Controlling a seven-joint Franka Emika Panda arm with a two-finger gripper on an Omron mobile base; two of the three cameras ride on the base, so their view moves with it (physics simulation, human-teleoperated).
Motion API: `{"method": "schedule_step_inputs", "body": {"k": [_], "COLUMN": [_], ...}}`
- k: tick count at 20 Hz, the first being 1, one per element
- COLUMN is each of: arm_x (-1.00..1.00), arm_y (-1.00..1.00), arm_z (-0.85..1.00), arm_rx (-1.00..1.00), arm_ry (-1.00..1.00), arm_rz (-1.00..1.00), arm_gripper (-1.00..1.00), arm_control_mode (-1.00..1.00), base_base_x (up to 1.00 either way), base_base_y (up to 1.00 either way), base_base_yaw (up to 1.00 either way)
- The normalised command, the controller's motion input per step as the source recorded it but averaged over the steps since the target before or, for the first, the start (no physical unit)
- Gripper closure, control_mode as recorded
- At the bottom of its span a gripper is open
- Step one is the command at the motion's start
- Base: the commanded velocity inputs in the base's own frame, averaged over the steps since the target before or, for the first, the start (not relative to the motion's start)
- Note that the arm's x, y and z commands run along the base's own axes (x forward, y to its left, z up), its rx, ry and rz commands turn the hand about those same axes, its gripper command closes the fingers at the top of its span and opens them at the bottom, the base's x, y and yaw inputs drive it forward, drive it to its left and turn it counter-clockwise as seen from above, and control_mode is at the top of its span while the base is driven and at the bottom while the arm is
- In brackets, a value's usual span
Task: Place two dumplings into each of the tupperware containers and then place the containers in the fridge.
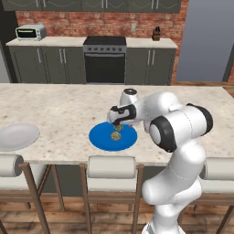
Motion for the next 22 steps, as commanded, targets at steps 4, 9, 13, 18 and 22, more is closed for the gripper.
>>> {"method": "schedule_step_inputs", "body": {"k": [4,9,13,18,22], "arm_x": [0.53,0.27,0.30,0.30,0.37], "arm_y": [0.00,0.00,0.00,0.00,0.00], "arm_z": [-0.40,-0.48,-0.18,-0.11,-0.48], "arm_rx": [0.07,0.04,0.10,0.12,0.02], "arm_ry": [0.00,0.00,0.00,-0.01,0.00], "arm_rz": [-0.07,-0.07,-0.08,-0.07,-0.08], "arm_gripper": [-1.00,-1.00,-1.00,-1.00,-1.00], "arm_control_mode": [-1.00,-1.00,-1.00,-1.00,-1.00], "base_base_x": [0.00,0.00,0.00,0.00,0.00], "base_base_y": [0.00,0.00,0.00,0.00,0.00], "base_base_yaw": [0.00,0.00,0.00,0.00,0.00]}}
